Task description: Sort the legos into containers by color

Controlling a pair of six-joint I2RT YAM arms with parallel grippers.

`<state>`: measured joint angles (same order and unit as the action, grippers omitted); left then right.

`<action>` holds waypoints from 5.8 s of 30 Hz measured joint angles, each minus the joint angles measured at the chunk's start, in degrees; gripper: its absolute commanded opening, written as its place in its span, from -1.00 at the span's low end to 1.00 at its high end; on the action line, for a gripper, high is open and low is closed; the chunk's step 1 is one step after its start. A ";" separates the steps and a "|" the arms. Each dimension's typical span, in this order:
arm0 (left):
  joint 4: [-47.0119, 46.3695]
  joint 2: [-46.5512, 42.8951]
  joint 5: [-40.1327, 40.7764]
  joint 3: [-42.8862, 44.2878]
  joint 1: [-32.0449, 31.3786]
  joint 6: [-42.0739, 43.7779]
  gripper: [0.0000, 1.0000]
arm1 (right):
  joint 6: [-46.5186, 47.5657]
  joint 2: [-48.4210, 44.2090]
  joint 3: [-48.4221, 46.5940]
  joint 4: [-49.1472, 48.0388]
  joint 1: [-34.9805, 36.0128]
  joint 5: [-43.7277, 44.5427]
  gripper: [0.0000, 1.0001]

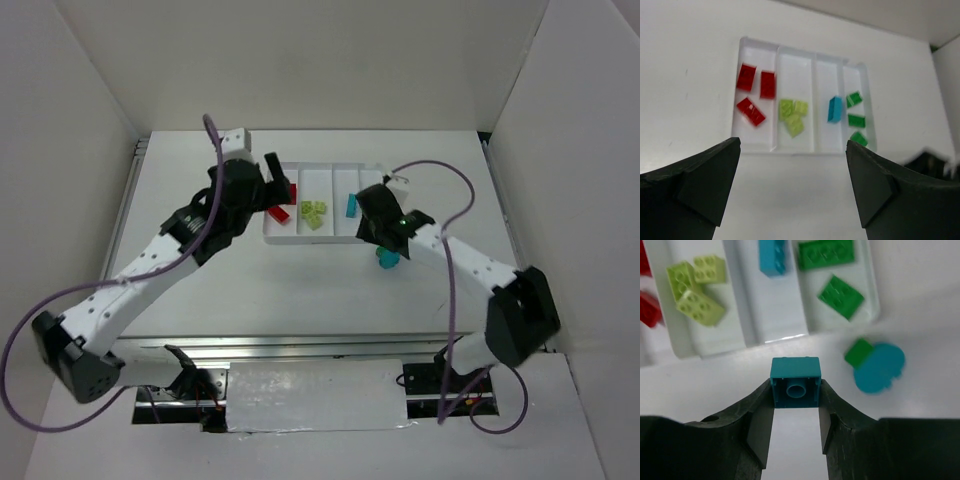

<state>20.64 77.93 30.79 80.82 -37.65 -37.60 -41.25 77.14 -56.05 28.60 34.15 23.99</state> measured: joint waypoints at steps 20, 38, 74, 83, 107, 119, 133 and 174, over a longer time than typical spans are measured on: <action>21.57 -35.50 -6.58 -23.19 -1.31 0.13 0.99 | 5.73 37.77 -33.81 4.09 -3.67 -4.22 0.37; 23.74 -36.09 -6.01 -25.73 -1.31 0.17 0.99 | -3.52 10.97 -8.79 7.19 -4.20 2.47 1.00; 22.93 -35.23 -9.70 -26.86 -1.29 3.06 0.99 | 0.94 17.20 0.39 -1.44 -10.32 -3.69 0.76; 22.56 -35.23 -10.34 -26.86 -1.29 3.21 0.99 | 3.69 18.78 -1.27 0.31 -11.45 -6.64 0.50; 21.24 -35.45 -12.72 -27.17 -1.29 4.26 0.99 | 5.62 5.29 7.34 1.05 -9.81 -10.69 -0.60; 0.02 -31.80 -29.99 -39.41 -1.27 -10.34 0.99 | 8.59 -13.92 11.19 -2.43 18.27 -7.37 -0.64; -22.97 -19.82 -46.27 -43.74 -6.05 -23.17 0.88 | 10.71 -19.19 11.82 -7.50 28.13 -6.58 -0.62; -27.32 -18.12 -45.22 -43.78 -5.77 -23.41 -0.11 | 10.67 -15.67 8.33 -7.78 36.52 1.75 -0.59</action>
<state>-6.68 59.81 -14.44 37.04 -43.42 -61.01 -30.59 61.47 -47.72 20.82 70.67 25.74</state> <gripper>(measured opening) 0.470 0.620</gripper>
